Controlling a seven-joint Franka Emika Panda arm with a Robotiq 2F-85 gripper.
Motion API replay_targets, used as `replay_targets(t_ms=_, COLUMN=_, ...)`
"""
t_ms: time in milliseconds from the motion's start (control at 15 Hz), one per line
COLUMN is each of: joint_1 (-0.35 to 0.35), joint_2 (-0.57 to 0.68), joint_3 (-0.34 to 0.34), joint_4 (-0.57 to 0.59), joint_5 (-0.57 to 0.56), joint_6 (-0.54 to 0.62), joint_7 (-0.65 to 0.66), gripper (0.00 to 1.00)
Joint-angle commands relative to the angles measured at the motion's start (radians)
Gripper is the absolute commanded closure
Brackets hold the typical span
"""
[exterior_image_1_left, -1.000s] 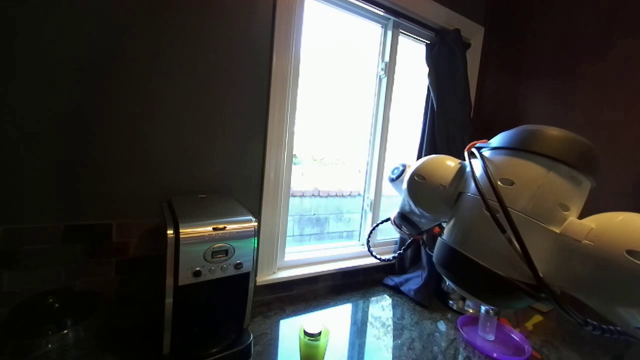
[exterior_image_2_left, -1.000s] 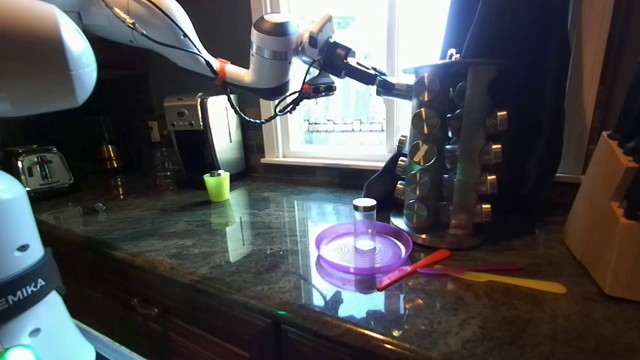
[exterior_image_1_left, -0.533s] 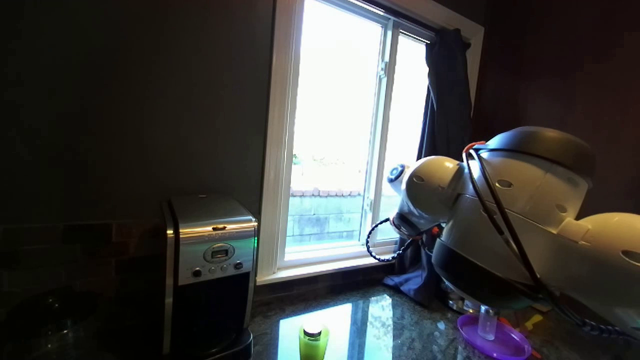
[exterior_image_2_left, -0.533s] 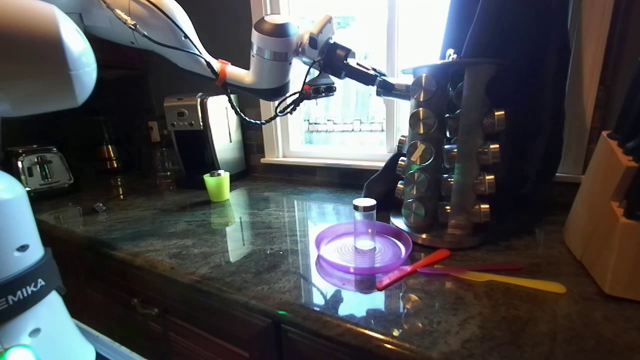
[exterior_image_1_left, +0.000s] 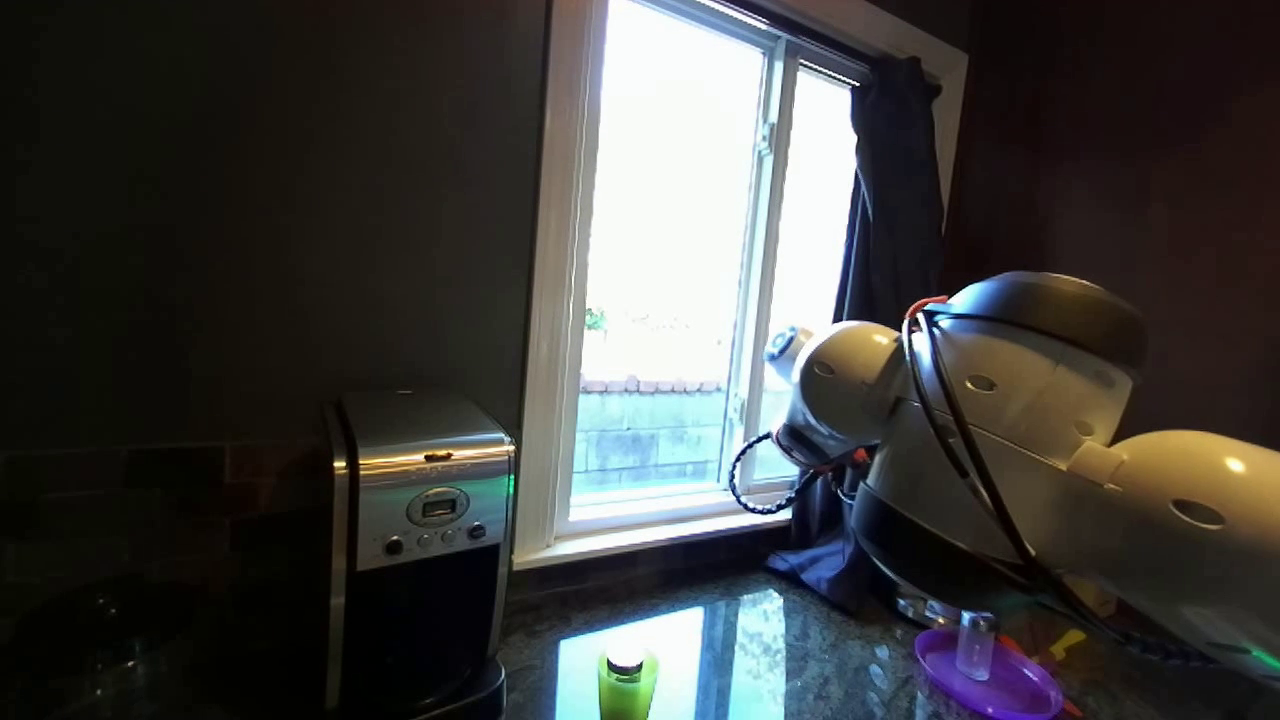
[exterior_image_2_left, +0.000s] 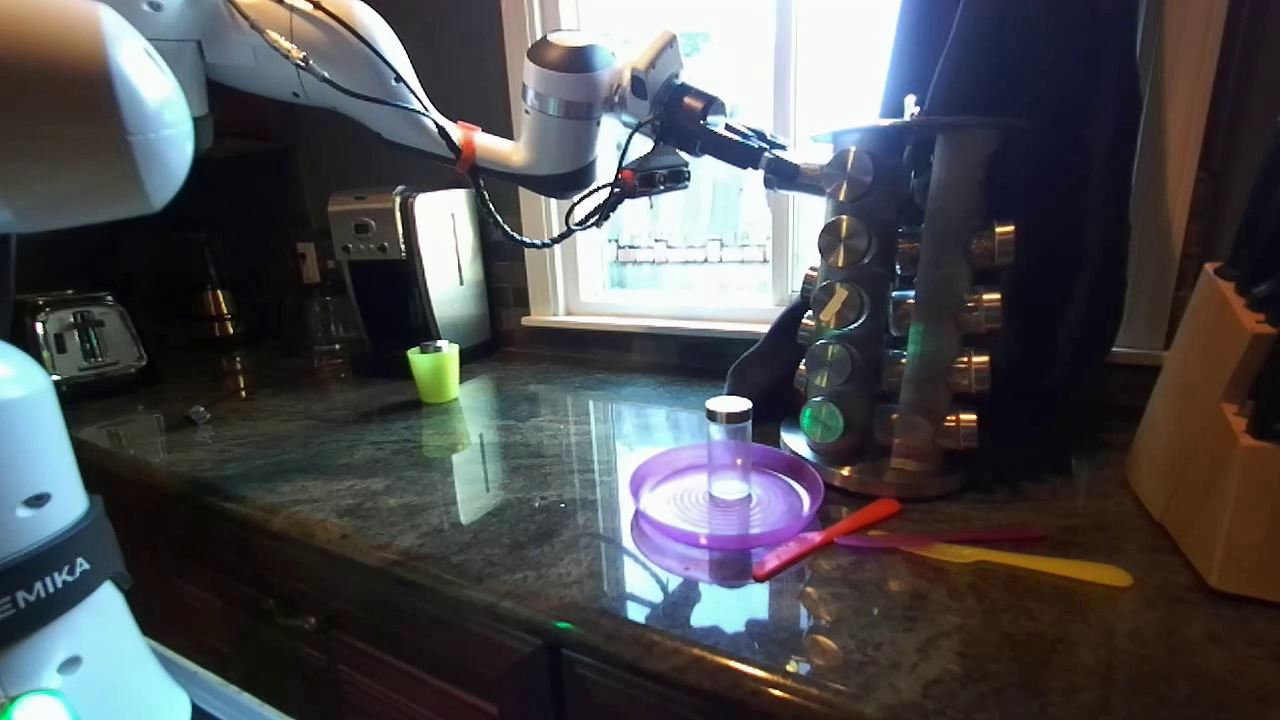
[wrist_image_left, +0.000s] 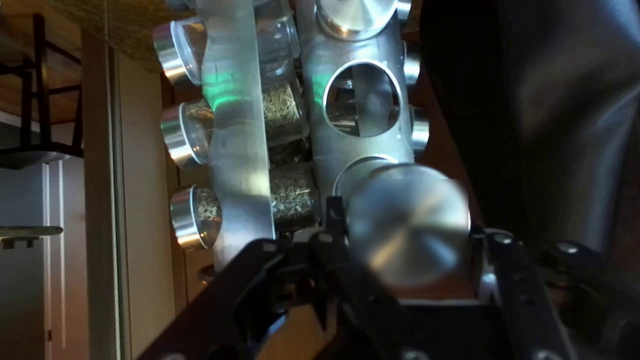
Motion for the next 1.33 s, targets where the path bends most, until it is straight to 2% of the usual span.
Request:
replay_targets(t_ms=0, joint_1=-0.038, joint_2=-0.022, joint_3=0.011, joint_4=0.043, joint_5=-0.003, joint_6=-0.081, joint_7=0.038, gripper=0.76)
replay_targets(t_ms=400, joint_1=-0.082, joint_2=-0.013, joint_3=0.02, joint_4=0.117, joint_5=-0.001, joint_6=-0.204, joint_7=0.023, gripper=0.76)
replay_targets(t_ms=667, joint_1=-0.098, joint_2=-0.004, joint_3=0.027, joint_4=0.141, joint_5=0.003, joint_6=-0.217, joint_7=-0.016, gripper=0.76)
replay_targets(t_ms=867, joint_1=-0.106, joint_2=-0.018, joint_3=0.029, joint_4=0.14, joint_5=0.019, joint_6=-0.166, joint_7=0.002, gripper=0.76)
replay_targets(t_ms=1000, joint_1=-0.098, joint_2=-0.017, joint_3=0.032, joint_4=0.117, joint_5=0.035, joint_6=-0.086, joint_7=0.006, gripper=0.76)
replay_targets(t_ms=1267, joint_1=-0.095, joint_2=0.07, joint_3=0.072, joint_4=0.1, joint_5=0.053, joint_6=-0.044, joint_7=-0.109, gripper=0.76)
